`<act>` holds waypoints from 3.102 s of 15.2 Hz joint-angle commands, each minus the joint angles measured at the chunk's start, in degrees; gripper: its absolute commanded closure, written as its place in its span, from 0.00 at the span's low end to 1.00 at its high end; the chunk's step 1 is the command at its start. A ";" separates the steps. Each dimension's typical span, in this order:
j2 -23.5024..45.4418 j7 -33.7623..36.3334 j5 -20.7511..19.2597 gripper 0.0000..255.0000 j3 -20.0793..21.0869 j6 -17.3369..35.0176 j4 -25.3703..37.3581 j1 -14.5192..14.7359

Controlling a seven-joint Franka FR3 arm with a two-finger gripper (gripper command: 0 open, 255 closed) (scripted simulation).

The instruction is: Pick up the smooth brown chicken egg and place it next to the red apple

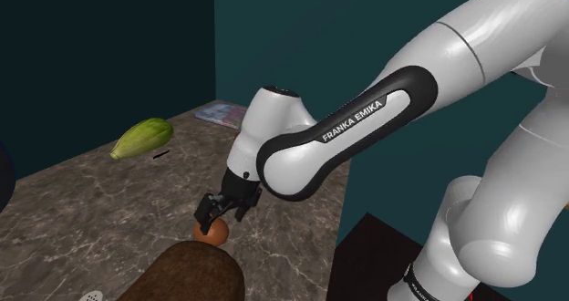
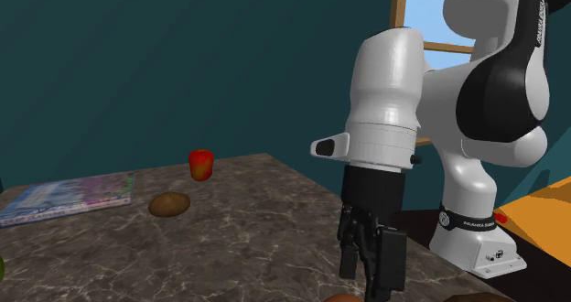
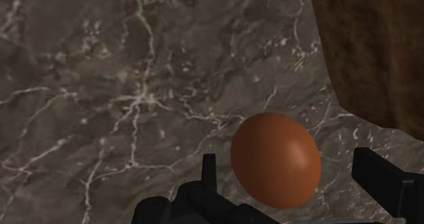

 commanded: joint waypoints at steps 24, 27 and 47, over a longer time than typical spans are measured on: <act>5.76 1.74 -2.20 1.00 0.88 5.00 0.89 0.00; 3.70 1.76 -1.85 1.00 0.75 2.39 1.50 -0.05; -6.65 3.09 -1.76 1.00 -0.87 -14.59 8.42 -0.47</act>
